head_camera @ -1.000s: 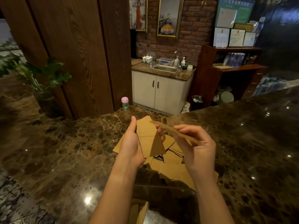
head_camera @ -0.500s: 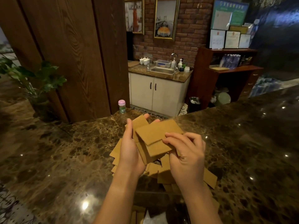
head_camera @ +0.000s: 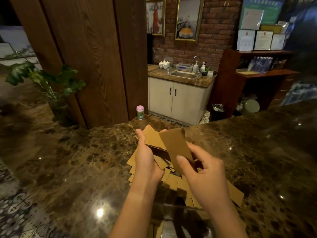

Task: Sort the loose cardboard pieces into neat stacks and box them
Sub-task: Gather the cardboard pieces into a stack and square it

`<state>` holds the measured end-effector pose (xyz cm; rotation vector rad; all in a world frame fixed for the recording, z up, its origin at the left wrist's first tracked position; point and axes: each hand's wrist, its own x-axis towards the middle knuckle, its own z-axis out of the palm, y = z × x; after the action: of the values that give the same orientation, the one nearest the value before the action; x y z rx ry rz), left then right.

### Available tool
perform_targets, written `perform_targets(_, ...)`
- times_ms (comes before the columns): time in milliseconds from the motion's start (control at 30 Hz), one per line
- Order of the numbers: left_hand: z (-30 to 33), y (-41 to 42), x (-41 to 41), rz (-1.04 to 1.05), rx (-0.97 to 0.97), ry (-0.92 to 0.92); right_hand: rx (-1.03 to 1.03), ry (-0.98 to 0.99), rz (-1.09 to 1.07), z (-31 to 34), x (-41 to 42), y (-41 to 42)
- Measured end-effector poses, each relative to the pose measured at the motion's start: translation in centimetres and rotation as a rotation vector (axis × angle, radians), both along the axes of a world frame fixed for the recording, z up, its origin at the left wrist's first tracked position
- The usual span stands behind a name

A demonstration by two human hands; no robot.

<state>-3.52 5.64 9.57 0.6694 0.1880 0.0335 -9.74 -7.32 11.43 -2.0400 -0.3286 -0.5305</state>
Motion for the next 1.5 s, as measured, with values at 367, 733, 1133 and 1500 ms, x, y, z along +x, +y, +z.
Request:
perform_targets(367,-0.2,-1.6,-1.7,-0.067,0.059,-0.218,0.565,0.454,0.093,-0.5,2.0,-0.3)
perform_targets(733,-0.4,-0.5,0.3,-0.283,-0.038,-0.099,-0.197,0.1,-0.173,-1.9,2.6,0.2)
perform_targets(1133,-2.2,-2.4,0.6,-0.325,0.131,-0.06,-0.3,-0.192,-0.259,-3.9,2.9,1.8)
perform_targets(1500,-5.4,-0.1,2.7,-0.289,-0.098,0.221,-0.49,0.952,-0.318,-9.1,10.2,-12.7)
